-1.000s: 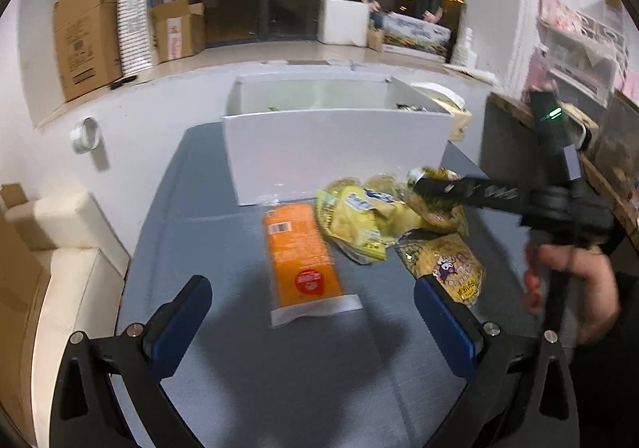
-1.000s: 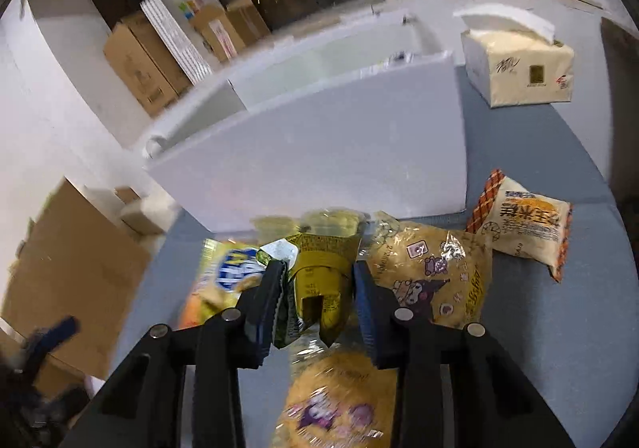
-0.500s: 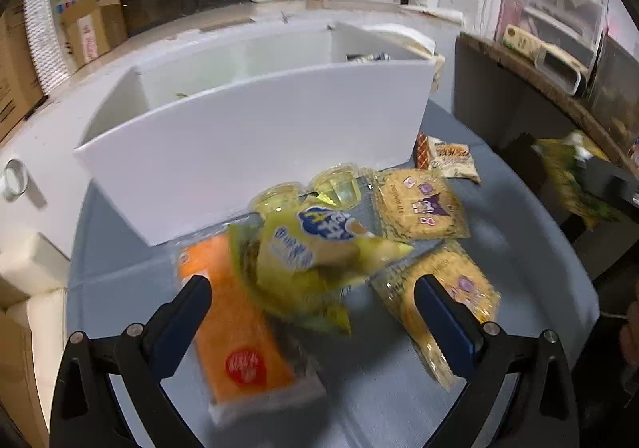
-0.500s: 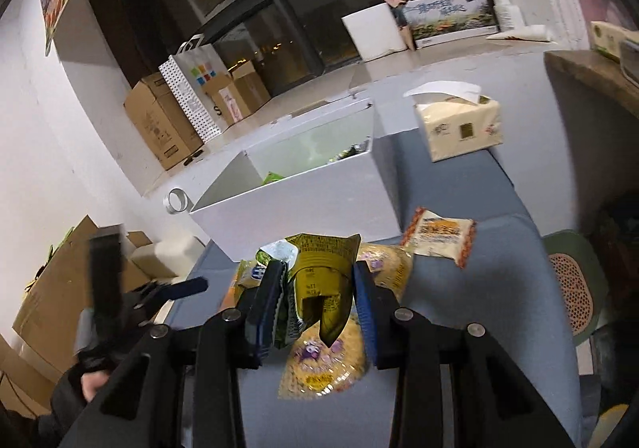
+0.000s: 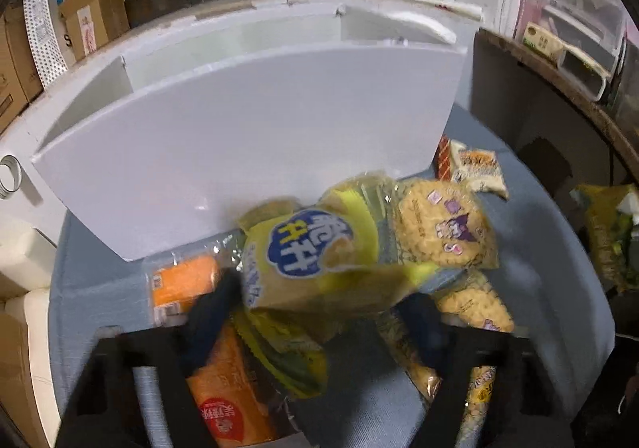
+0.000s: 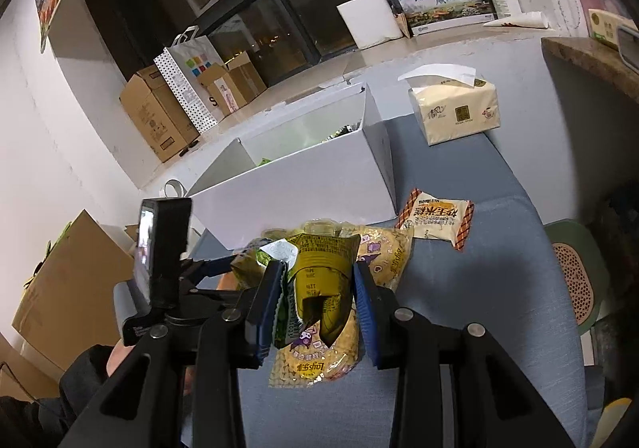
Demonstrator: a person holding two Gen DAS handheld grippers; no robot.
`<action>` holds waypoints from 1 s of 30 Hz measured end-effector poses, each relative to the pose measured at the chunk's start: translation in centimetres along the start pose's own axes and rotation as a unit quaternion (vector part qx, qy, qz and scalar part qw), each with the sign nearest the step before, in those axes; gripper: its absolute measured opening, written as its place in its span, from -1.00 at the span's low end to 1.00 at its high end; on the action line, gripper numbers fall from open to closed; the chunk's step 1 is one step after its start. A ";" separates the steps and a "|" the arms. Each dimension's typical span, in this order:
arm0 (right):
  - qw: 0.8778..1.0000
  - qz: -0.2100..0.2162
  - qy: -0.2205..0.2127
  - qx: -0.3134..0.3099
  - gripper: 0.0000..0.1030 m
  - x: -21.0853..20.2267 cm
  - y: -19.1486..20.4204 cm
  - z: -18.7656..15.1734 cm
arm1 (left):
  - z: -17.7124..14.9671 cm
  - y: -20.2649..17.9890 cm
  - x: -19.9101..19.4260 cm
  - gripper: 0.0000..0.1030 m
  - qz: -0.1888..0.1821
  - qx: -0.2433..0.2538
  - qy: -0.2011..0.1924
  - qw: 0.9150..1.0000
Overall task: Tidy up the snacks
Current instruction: 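Grasp the yellow chip bag with the left gripper while the right grasps a yellow bag, then lower both held yellow bags into the white box and open both grippers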
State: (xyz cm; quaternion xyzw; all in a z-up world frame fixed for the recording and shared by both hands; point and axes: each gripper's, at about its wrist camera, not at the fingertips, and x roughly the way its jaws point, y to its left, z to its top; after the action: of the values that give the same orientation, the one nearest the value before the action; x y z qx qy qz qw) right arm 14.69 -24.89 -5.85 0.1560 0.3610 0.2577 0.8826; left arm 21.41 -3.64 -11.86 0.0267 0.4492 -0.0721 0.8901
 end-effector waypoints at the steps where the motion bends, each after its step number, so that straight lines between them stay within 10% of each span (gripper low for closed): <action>1: 1.000 0.000 0.000 0.003 -0.24 0.0 -0.1 0.0 | 0.0 0.2 -0.4 0.21 -0.003 -0.004 -0.004 1.000; 11: 1.000 -0.001 -0.001 -0.004 -0.24 -0.1 0.3 0.0 | -1.0 3.1 -8.2 0.12 -0.078 -0.064 -0.086 0.991; 20: 0.999 0.008 -0.010 -0.048 -0.24 0.3 3.3 2.7 | 2.2 6.2 -13.9 0.13 -0.069 -0.081 -0.144 0.984; 30: 0.997 0.028 -0.009 -0.069 -0.24 6.2 5.8 12.8 | 10.9 10.0 -10.8 0.14 -0.025 -0.081 -0.136 0.987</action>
State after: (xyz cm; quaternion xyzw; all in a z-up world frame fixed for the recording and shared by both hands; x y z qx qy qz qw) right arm 25.65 -17.81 2.22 0.1068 0.3296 0.3054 0.8869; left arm 25.29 6.13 3.11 -0.0667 0.3285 -0.0612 0.9402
